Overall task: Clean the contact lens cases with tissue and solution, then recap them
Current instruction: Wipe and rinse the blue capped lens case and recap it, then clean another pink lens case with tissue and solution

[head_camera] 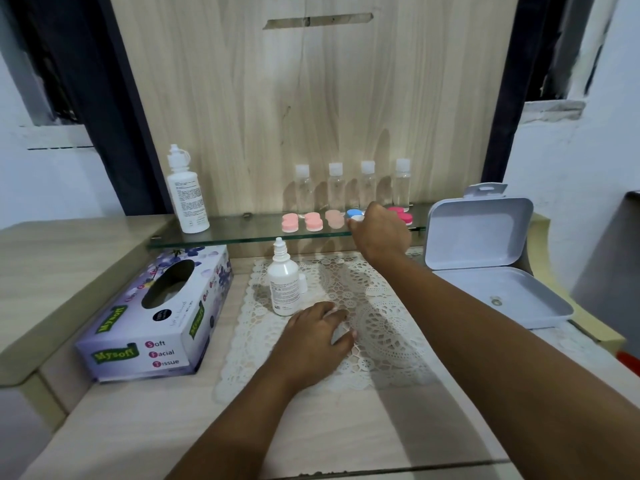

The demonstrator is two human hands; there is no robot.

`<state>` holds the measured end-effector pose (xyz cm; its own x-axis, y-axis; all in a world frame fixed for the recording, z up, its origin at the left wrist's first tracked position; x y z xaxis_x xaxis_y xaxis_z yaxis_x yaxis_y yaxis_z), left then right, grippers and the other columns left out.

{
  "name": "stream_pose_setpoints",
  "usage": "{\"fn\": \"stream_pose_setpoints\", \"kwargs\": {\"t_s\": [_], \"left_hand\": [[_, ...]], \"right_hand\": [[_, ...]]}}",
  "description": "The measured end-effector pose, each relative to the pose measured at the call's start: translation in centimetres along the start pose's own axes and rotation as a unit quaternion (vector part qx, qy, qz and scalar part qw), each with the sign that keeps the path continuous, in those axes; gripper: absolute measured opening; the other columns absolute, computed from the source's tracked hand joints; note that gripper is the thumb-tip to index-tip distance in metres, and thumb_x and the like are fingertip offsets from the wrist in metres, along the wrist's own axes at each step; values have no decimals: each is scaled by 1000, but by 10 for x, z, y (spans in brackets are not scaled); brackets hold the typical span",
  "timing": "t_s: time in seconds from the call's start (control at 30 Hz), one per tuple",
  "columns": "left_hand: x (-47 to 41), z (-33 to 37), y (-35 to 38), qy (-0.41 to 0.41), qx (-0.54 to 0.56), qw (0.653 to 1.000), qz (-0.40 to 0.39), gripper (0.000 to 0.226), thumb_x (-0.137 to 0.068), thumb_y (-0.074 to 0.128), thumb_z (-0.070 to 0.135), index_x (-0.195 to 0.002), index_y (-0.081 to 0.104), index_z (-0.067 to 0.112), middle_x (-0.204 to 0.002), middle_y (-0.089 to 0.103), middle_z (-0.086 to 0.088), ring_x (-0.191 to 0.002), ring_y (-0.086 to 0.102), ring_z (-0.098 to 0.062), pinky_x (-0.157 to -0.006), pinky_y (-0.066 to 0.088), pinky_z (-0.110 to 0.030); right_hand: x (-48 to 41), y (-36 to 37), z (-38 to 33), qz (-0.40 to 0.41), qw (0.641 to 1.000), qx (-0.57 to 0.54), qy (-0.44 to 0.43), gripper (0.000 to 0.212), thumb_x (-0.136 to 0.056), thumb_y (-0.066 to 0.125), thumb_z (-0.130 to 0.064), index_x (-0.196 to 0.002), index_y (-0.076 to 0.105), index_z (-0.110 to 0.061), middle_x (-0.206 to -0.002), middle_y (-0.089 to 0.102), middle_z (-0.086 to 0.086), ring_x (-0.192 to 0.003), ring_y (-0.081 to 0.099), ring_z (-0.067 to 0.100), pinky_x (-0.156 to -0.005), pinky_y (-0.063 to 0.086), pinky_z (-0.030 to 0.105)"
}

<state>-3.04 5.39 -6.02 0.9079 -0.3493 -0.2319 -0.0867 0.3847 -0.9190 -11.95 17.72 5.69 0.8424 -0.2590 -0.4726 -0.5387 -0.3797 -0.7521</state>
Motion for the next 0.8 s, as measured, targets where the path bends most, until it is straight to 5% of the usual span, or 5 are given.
{"fn": "stream_pose_setpoints", "kwargs": {"t_s": [0.4,0.8], "left_hand": [[1,1,-1,-6,-8,1000,-13,52,-96,39,46,-142,38,22,-149,31,4,-137,26,-13,-114,18,-31],[0,-2,1,-5,-5,1000,-12,52,-95,39,46,-141,39,22,-148,32,4,-137,27,-14,-114,20,-34]], "right_hand": [[5,-24,12,61,998,-11,-21,36,-96,41,-34,-119,48,-6,-103,64,15,-95,58,34,-65,39,33],[-7,-12,35,21,1000,13,4,23,-93,46,-21,-108,57,-8,-106,64,12,-96,60,32,-64,35,30]]}}
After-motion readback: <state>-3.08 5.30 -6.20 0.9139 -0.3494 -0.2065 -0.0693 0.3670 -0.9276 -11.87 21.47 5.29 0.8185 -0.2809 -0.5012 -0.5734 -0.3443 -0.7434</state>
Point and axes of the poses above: each hand's wrist, its own x-axis away from the middle knuckle, its own y-axis out of the palm, z = x × y, the point moved 10 cm from there along -x, towards the middle knuckle
